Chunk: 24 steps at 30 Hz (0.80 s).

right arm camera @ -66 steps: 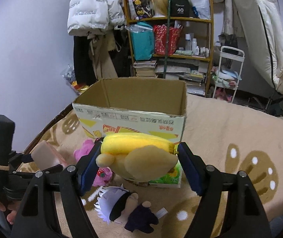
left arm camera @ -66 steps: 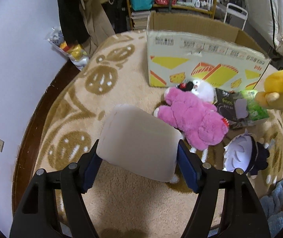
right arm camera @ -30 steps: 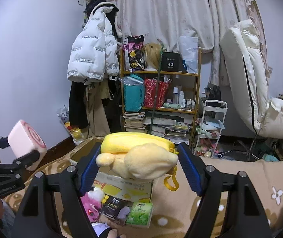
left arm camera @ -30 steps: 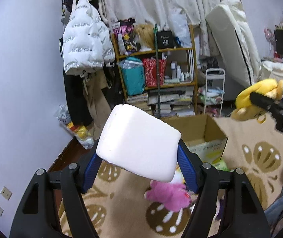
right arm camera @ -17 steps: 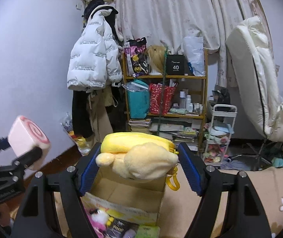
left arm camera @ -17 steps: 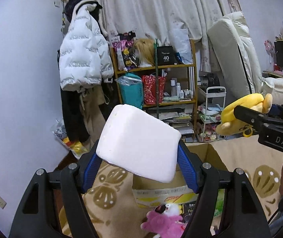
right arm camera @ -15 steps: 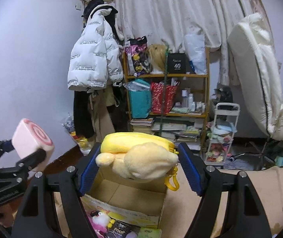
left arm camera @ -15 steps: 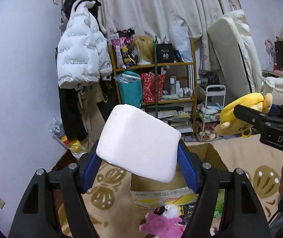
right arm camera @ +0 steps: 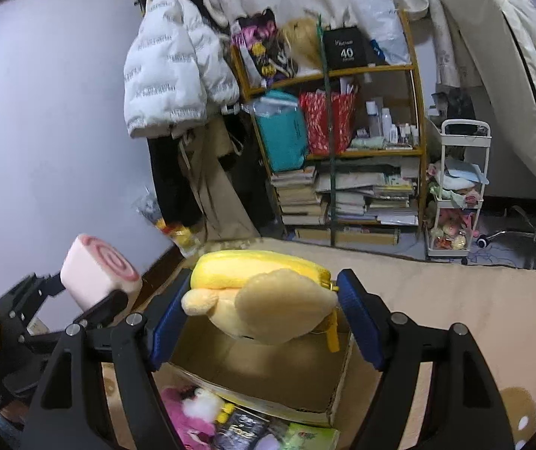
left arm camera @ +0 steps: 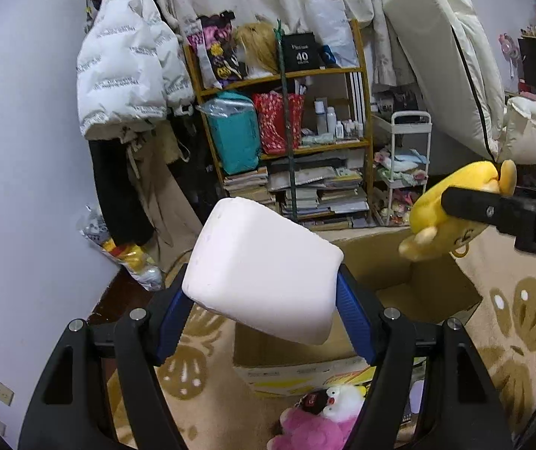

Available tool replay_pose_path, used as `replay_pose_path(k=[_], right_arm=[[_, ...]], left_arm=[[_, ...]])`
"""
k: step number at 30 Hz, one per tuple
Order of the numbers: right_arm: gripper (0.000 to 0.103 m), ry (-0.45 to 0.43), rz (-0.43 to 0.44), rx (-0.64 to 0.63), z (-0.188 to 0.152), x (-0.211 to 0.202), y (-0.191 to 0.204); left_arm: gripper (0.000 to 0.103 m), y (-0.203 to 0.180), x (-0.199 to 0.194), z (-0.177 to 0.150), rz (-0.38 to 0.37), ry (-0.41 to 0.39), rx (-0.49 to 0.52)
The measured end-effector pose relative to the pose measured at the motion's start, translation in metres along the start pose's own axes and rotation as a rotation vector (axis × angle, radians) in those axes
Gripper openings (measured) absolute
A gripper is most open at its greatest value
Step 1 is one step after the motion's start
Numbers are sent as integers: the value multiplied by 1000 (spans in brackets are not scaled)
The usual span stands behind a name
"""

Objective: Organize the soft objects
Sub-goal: 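Open the right gripper over the box dropping the yellow plush while the left releases the cushion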

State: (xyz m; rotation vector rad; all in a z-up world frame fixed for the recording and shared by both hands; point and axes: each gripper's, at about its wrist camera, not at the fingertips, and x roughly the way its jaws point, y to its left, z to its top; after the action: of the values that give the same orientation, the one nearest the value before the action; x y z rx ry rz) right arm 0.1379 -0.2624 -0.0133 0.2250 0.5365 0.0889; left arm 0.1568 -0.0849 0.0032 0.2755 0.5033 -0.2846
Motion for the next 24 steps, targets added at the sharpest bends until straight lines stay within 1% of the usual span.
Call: replay_pose_path(k=[3, 9, 12, 15, 16, 19, 24], right_arm=[[81, 26, -11, -19, -5, 12, 1], [81, 63, -32, -96, -13, 32, 9], [82, 80, -24, -93, -15, 37, 8], [89, 97, -22, -83, -18, 41, 5], [94, 96, -28, -81, -19, 42, 4], [102, 86, -26, -67, -18, 40, 2], [103, 87, -40, -60, -16, 36, 3]], left_arm=[[72, -4, 13, -4, -10, 18, 12], [73, -6, 33, -11, -63, 71, -14], [73, -6, 41, -14, -80, 100, -22], [74, -5, 43, -16, -88, 103, -37], [75, -5, 43, -17, -88, 103, -40], [76, -8, 44, -20, -85, 114, -23], [77, -8, 41, -27, -76, 138, -20]])
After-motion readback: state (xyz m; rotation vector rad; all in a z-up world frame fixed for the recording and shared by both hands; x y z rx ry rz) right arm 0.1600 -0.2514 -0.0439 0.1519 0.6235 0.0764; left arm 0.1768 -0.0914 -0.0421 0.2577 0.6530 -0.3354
